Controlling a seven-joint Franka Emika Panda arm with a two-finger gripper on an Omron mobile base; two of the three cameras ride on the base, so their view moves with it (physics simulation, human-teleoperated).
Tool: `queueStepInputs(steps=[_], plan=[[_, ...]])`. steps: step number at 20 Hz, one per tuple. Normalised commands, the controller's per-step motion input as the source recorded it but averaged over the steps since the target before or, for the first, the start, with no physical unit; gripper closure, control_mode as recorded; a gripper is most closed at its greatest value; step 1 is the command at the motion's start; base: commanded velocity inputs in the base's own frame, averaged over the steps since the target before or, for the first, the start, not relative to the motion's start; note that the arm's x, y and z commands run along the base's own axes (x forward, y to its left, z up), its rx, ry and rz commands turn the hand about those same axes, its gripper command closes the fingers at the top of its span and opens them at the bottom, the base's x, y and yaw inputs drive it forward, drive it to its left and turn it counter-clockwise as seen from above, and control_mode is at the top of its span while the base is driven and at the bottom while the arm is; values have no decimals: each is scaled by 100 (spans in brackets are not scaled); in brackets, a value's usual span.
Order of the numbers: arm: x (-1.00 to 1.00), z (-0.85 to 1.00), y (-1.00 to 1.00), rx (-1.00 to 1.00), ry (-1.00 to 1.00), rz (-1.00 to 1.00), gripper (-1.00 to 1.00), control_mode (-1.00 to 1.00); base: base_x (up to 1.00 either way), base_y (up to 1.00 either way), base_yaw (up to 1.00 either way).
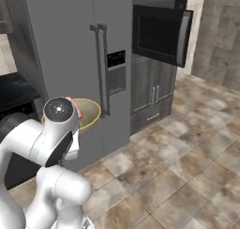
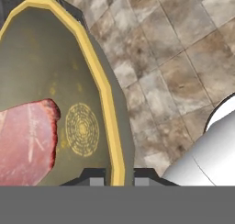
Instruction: Remove the peach from the bowl and place it on the small plate. Then place the bowl with only the steak in the microwave, close the door, and press the start button to microwave the steak.
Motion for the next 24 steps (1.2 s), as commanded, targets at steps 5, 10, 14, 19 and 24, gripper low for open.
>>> queueStepInputs(steps=[5, 10, 14, 19, 24], plan=[[0, 0, 0, 0, 0, 0, 100, 100, 100, -95, -2], [0, 0, 0, 0, 0, 0, 100, 100, 100, -98, -2], [0, 0, 0, 0, 0, 0, 100, 100, 100, -100, 0], [0, 0, 0, 0, 0, 0, 100, 100, 100, -99, 0], [0, 0, 0, 0, 0, 0, 100, 100, 99, -97, 0]])
